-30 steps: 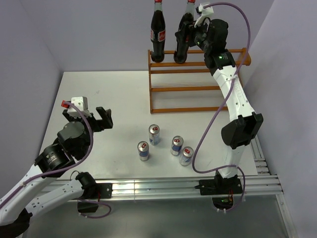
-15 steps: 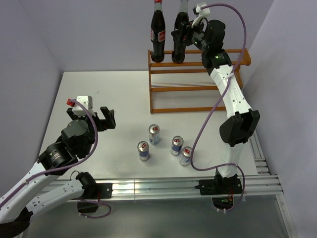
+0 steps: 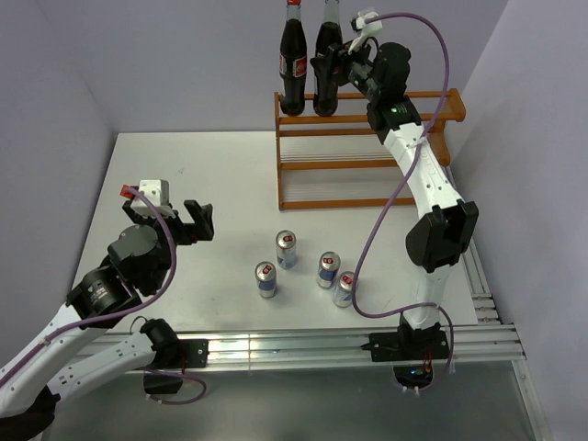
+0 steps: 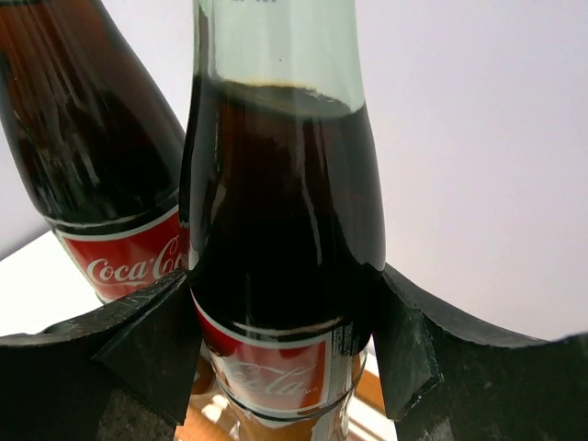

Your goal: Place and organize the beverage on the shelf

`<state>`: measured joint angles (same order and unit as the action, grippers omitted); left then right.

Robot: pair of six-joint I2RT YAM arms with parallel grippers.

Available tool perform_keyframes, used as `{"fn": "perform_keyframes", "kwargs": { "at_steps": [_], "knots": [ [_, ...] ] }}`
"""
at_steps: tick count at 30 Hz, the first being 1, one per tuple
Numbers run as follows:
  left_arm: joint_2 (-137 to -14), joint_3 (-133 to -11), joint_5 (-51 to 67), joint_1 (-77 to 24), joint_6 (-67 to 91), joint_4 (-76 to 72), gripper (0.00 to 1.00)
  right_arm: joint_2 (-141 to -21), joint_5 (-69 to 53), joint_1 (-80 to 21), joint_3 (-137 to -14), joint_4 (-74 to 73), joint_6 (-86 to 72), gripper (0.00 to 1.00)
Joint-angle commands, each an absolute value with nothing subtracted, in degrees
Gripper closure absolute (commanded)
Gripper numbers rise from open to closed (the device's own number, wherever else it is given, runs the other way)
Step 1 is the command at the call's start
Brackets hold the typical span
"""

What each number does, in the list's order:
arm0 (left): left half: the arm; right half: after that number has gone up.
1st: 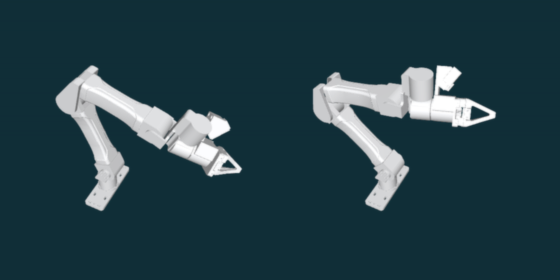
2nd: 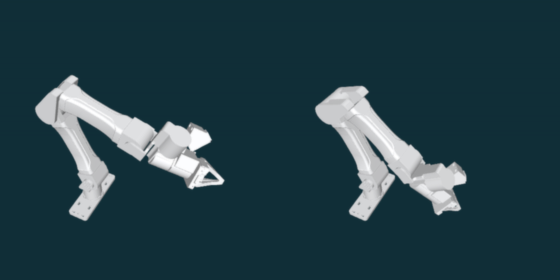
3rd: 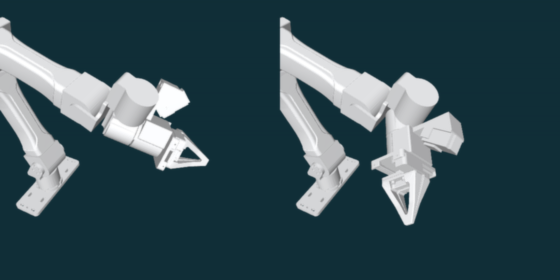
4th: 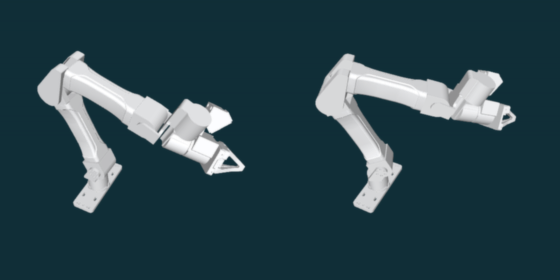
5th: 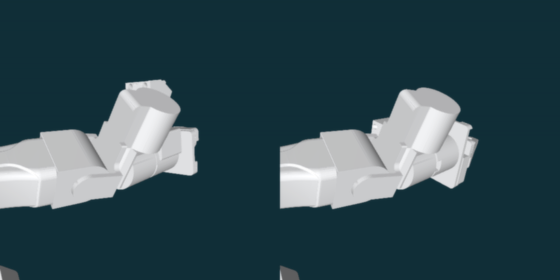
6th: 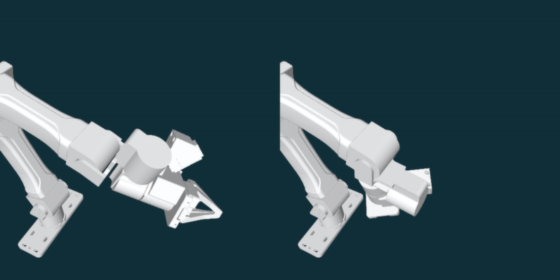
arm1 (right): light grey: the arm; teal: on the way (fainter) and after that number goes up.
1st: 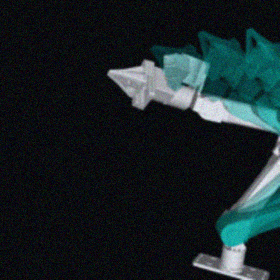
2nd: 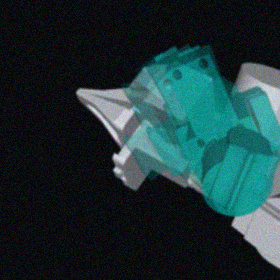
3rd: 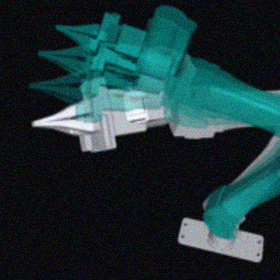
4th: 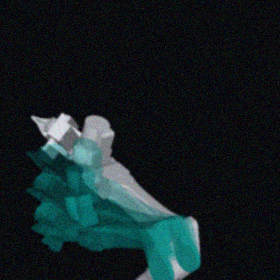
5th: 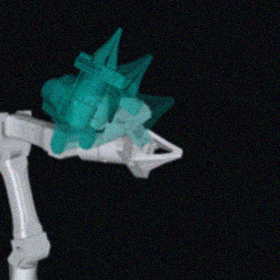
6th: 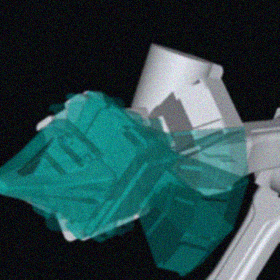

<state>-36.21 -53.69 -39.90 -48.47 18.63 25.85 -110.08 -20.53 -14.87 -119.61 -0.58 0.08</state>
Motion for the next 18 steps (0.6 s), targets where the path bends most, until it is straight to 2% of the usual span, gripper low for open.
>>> {"fn": "perform_keyframes", "kwargs": {
  "at_steps": [1,18],
  "knots": [
    [-35.8,-53.8,-38.5,-48.6,17.2,23.1,0.01,-106.9,-21.2,-15.3,-118.3,14.5,1.4,1.00],
    [-35.0,-53.5,-37.5,-48.6,17.1,22.9,0.00,-106.3,-22.0,-14.8,-113.7,21.9,-2.6,1.00]
  ]
}}
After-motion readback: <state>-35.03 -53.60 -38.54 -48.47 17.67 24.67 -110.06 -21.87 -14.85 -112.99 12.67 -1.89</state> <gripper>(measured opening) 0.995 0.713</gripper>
